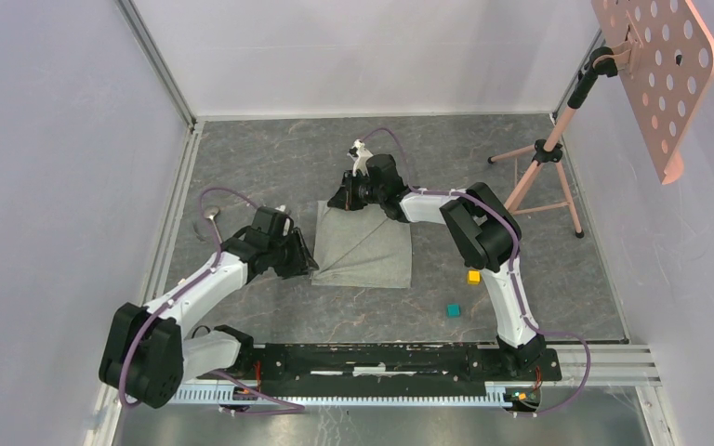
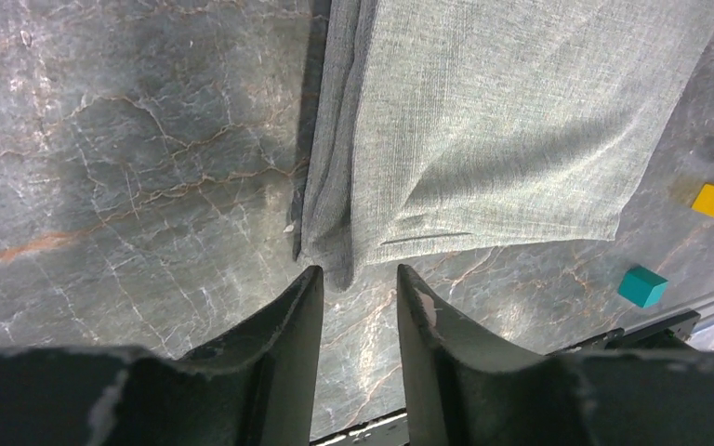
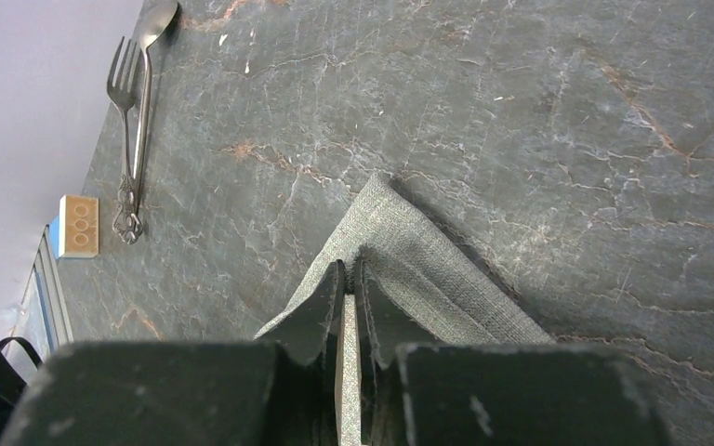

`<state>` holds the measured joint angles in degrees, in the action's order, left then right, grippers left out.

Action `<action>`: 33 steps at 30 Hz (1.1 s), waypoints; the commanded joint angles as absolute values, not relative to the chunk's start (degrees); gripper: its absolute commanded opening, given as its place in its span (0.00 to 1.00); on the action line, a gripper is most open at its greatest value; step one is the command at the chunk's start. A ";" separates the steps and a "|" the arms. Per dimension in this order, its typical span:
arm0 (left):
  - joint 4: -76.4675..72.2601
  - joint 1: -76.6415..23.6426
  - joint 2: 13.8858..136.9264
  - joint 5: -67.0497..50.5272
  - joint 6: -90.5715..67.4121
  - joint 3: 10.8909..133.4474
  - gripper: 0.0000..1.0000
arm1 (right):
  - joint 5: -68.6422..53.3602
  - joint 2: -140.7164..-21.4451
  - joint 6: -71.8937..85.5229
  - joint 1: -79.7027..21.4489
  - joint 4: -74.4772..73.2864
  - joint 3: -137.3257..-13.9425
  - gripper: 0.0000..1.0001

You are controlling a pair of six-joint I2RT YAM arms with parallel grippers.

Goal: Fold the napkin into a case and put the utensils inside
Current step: Fold the square-folded napkin at the center of the board.

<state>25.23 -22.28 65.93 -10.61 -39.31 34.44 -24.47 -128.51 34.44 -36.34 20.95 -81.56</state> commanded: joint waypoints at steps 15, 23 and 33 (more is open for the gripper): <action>18.50 -22.50 74.78 -9.86 -38.23 32.53 0.15 | -25.41 -131.22 33.64 -36.87 22.81 -86.11 0.15; 18.39 -22.50 74.92 -9.71 -38.35 31.51 0.15 | -27.17 -133.87 32.36 -37.00 20.79 -90.53 0.25; 18.45 -22.49 74.51 -9.75 -38.61 31.20 0.15 | -24.97 -120.72 16.55 -33.74 -2.10 -94.79 0.60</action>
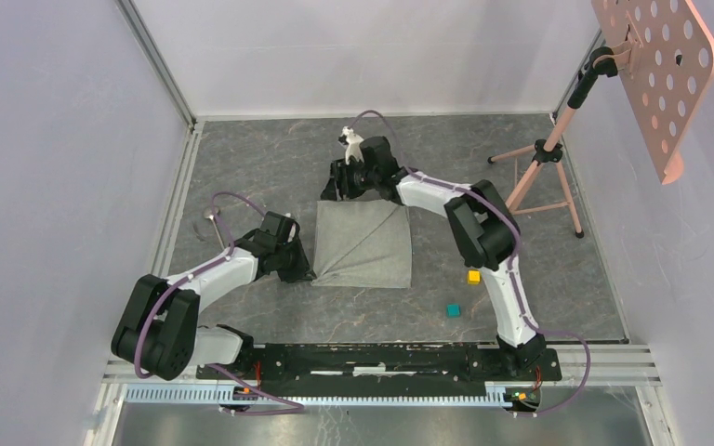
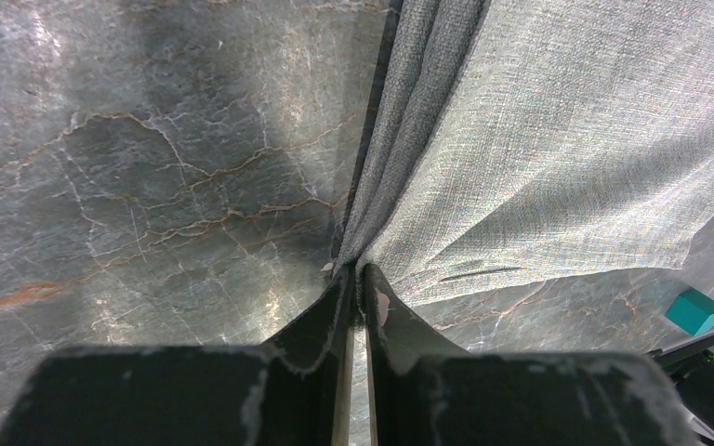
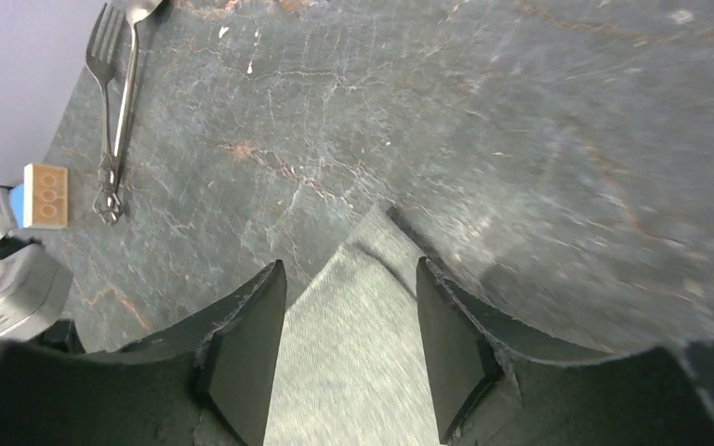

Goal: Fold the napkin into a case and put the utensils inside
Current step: Fold the square-folded napkin at the center of the board.

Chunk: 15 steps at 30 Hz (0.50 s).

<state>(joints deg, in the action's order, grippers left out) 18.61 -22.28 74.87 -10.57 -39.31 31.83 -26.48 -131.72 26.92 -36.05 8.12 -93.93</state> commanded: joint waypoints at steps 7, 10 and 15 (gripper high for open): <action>21.47 -22.49 71.96 -10.19 -38.74 32.94 0.30 | -31.80 -105.87 12.31 -27.78 3.08 -69.64 0.60; 24.92 -22.48 68.67 -9.35 -38.46 35.72 0.34 | -33.31 -103.64 13.00 -25.85 7.19 -63.92 0.56; 27.59 -22.49 66.86 -9.68 -38.11 41.49 0.43 | -38.17 -105.92 16.22 -23.57 11.31 -63.47 0.46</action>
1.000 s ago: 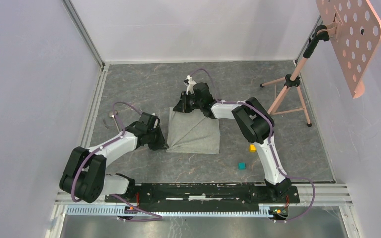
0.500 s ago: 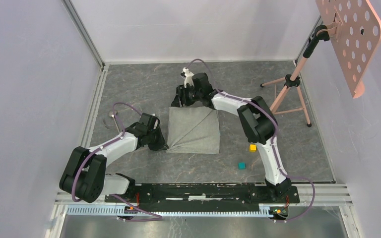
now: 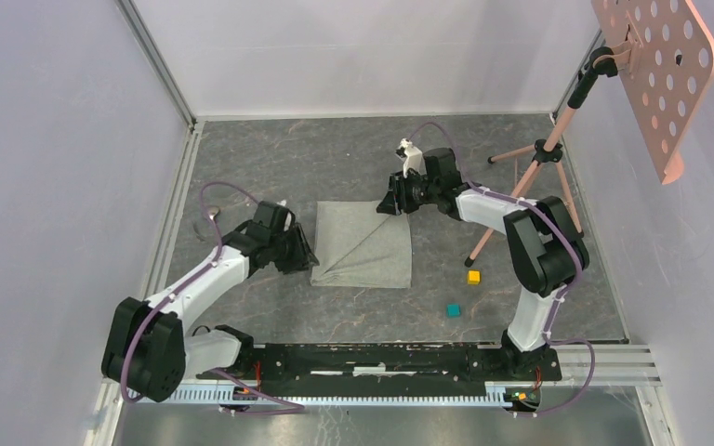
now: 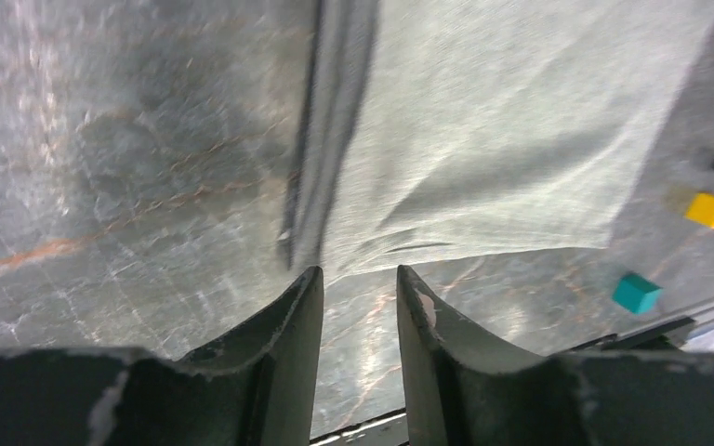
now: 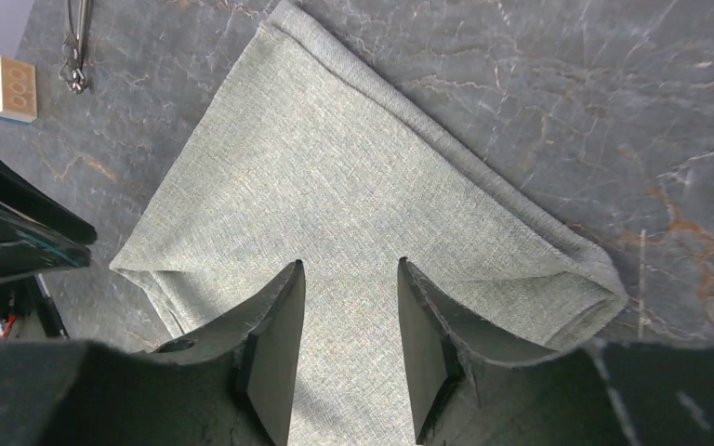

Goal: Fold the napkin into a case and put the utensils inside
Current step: Smooth out the upper triangle-folded napkin at the center of the board.

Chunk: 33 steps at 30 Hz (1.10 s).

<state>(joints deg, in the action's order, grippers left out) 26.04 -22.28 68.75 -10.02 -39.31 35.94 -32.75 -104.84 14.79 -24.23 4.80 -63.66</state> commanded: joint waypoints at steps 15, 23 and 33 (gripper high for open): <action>15.77 -22.50 80.00 -17.21 -38.99 40.33 0.32 | -27.29 -93.05 14.79 -35.33 -1.36 -51.69 0.56; 14.14 -22.50 81.42 -15.49 -38.15 37.84 0.30 | -22.85 -93.42 11.60 -44.53 1.89 -49.37 0.50; 12.89 -22.49 82.15 -14.24 -38.25 35.66 0.28 | -18.78 -98.78 9.24 -48.11 0.47 -53.09 0.45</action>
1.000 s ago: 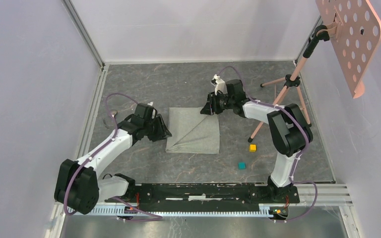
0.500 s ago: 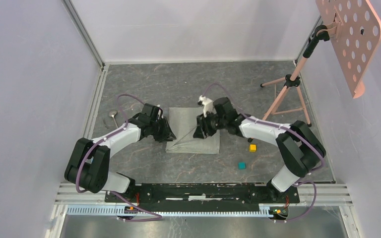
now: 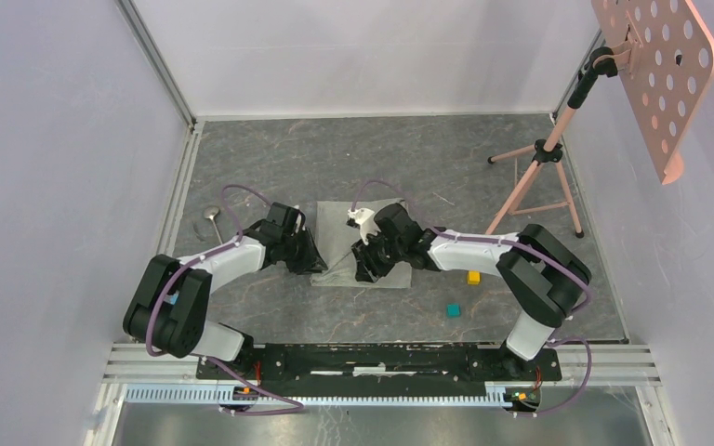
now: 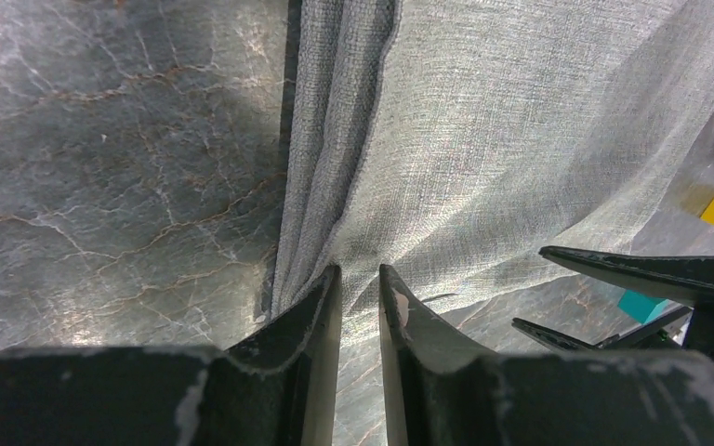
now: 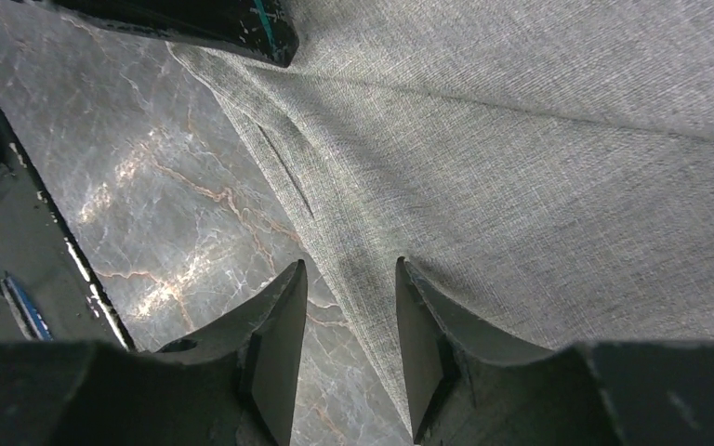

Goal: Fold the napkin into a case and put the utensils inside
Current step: Smooth out the upper triangle-folded napkin at the center of the board.

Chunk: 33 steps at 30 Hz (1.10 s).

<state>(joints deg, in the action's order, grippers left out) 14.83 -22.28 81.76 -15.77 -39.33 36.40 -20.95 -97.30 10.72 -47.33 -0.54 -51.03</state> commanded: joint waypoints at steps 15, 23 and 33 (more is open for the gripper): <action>12.87 -22.36 85.97 -12.30 -37.80 35.32 0.27 | -15.91 -93.18 8.24 -49.09 -2.90 -42.74 0.38; 14.10 -22.33 84.51 -13.50 -36.90 35.34 0.25 | -16.55 -88.11 7.02 -49.13 -7.31 -43.12 0.36; 14.98 -22.37 81.72 -17.12 -36.82 36.78 0.29 | -15.76 -91.50 11.43 -49.14 -0.98 -48.93 0.46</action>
